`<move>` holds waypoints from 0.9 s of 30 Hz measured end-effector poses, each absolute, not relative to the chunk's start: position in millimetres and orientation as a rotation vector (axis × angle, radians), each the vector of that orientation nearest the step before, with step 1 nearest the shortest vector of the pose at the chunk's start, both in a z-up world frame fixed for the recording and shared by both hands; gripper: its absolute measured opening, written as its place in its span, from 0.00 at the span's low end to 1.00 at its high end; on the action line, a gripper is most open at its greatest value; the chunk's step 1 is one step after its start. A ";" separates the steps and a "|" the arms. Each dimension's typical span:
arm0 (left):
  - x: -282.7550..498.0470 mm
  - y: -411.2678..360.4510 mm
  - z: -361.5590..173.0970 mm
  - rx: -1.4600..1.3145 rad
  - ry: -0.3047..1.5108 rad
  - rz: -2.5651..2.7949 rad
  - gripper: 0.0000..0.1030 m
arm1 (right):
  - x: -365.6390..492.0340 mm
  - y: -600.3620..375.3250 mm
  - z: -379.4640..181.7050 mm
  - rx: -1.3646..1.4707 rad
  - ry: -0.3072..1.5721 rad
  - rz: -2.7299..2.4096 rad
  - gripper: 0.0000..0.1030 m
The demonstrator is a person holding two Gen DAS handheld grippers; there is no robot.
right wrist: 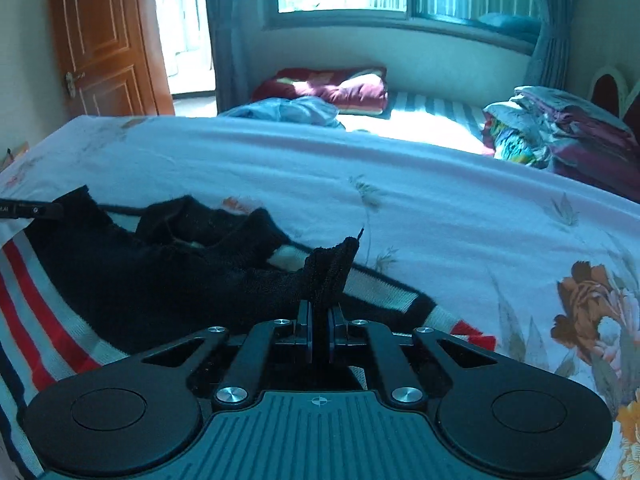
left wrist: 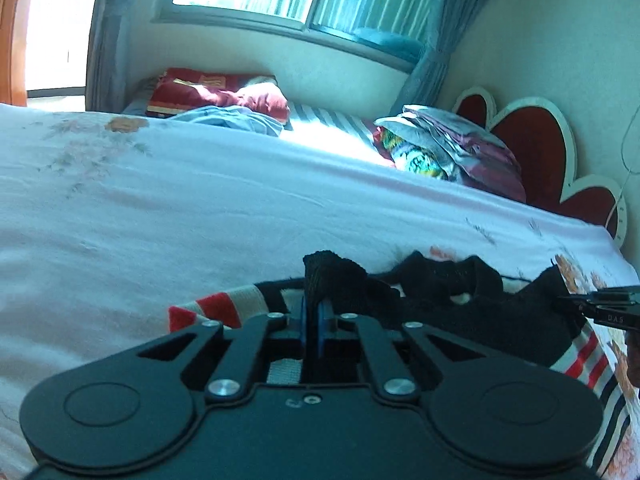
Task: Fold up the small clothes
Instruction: 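Release the hem at the collar and press the fold flat with both tools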
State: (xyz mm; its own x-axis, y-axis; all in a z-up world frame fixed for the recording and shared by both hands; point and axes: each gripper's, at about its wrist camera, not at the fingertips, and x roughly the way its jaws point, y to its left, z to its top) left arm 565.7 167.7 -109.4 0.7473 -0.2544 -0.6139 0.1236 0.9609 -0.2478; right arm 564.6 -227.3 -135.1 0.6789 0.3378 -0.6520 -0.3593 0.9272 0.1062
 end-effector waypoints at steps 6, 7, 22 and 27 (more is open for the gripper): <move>586.7 167.1 -132.7 -0.170 0.800 -0.118 0.04 | 579.6 -238.5 -161.2 -0.009 0.768 0.277 0.06; 586.6 165.3 -133.5 -0.163 0.795 -0.112 0.04 | 580.7 -236.4 -160.2 -0.010 0.770 0.266 0.06; 555.4 79.5 -102.0 -0.073 0.719 -0.271 0.46 | 549.0 -146.7 -126.5 -0.053 0.703 0.456 0.40; 552.6 51.8 -129.9 0.030 0.769 -0.337 0.49 | 549.1 -117.9 -143.2 -0.144 0.732 0.519 0.40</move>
